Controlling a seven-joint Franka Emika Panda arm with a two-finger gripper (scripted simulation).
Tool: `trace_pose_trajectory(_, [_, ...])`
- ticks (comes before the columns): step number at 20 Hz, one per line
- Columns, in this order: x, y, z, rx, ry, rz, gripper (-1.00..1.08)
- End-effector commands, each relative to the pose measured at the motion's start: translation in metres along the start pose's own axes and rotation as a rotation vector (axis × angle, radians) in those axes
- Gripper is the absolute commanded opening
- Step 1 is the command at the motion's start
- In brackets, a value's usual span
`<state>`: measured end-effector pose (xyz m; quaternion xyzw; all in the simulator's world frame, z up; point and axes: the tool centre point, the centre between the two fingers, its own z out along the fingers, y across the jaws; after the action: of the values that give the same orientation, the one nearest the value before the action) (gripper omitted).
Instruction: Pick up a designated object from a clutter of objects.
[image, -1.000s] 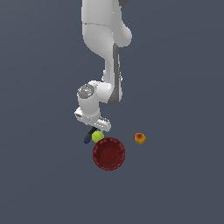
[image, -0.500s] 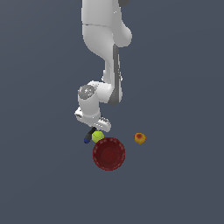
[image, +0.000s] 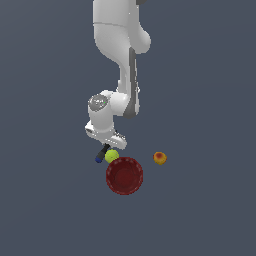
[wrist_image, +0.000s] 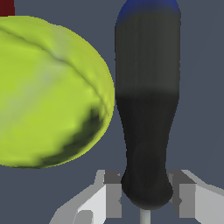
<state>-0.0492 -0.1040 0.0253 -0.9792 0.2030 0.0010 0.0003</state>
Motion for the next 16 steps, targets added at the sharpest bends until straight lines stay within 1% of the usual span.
trace_pose_trajectory(1, [0.0,0.001,-0.009,0.001,0.002,0.0,-1.0])
trace_pose_trajectory(8, [-0.001,0.006,-0.051,0.001,0.002,0.0,-1.0])
trace_pose_trajectory(16, [-0.002,0.015,-0.126,0.001,0.001,0.002,-1.0])
